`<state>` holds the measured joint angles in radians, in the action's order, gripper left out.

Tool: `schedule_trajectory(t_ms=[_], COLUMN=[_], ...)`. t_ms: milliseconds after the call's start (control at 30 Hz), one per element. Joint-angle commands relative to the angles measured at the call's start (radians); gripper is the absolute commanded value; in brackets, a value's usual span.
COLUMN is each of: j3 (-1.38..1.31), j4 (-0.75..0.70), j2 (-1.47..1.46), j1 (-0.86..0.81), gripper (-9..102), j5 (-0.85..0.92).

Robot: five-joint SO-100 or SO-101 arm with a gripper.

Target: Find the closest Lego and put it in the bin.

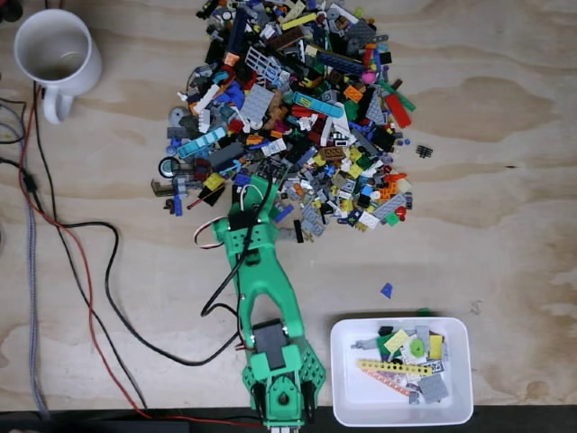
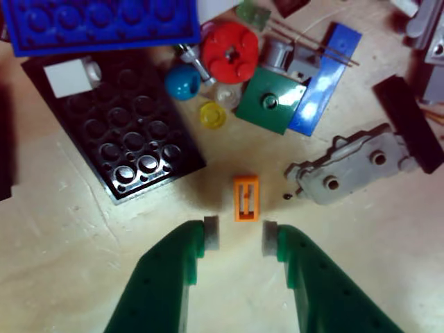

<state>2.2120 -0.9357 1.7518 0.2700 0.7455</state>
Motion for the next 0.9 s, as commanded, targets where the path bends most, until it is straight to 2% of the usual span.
schedule_trajectory(t_ms=[0,867], j3=[-0.014,0.028], j4=[0.018,0.081], j2=[0.008,-0.032], j1=[-0.011,-0.021], gripper=[10,9], j5=[0.006,0.017])
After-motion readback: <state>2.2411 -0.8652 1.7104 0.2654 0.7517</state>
